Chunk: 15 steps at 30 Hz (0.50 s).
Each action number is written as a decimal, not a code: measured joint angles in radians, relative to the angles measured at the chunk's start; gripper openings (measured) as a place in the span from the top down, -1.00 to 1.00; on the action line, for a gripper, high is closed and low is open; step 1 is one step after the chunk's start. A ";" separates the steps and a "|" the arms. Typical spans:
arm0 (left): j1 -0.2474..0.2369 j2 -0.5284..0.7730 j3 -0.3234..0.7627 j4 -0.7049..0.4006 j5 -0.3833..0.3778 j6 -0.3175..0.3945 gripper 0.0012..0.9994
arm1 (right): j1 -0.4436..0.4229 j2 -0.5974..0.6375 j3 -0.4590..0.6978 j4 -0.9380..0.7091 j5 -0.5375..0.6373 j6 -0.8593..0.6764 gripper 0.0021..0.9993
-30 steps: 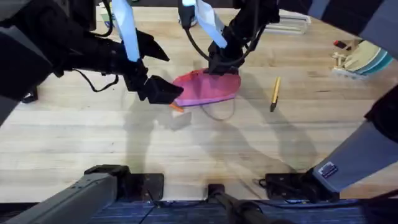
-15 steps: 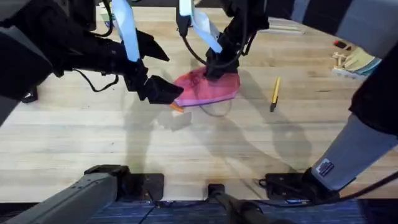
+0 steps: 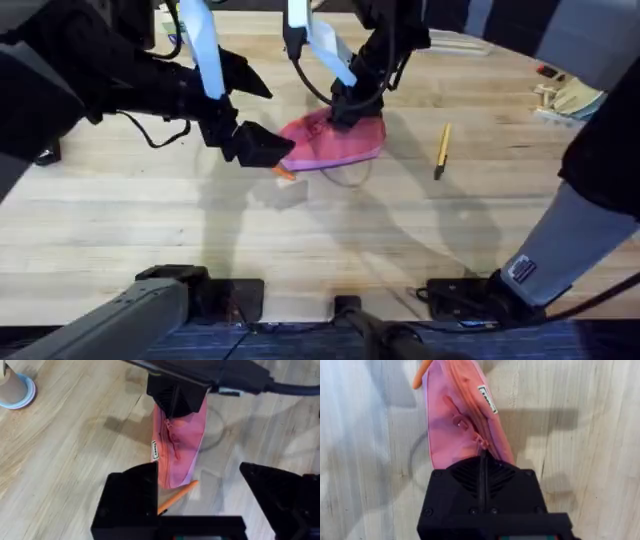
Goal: Unzip the bag, pick up the pens from the table one at a time and place them inside, then zip the bag closed.
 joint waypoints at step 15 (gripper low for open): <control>0.000 0.000 0.000 0.001 0.000 0.000 -0.99 | 0.000 0.000 0.000 -0.030 -0.004 -0.006 -0.99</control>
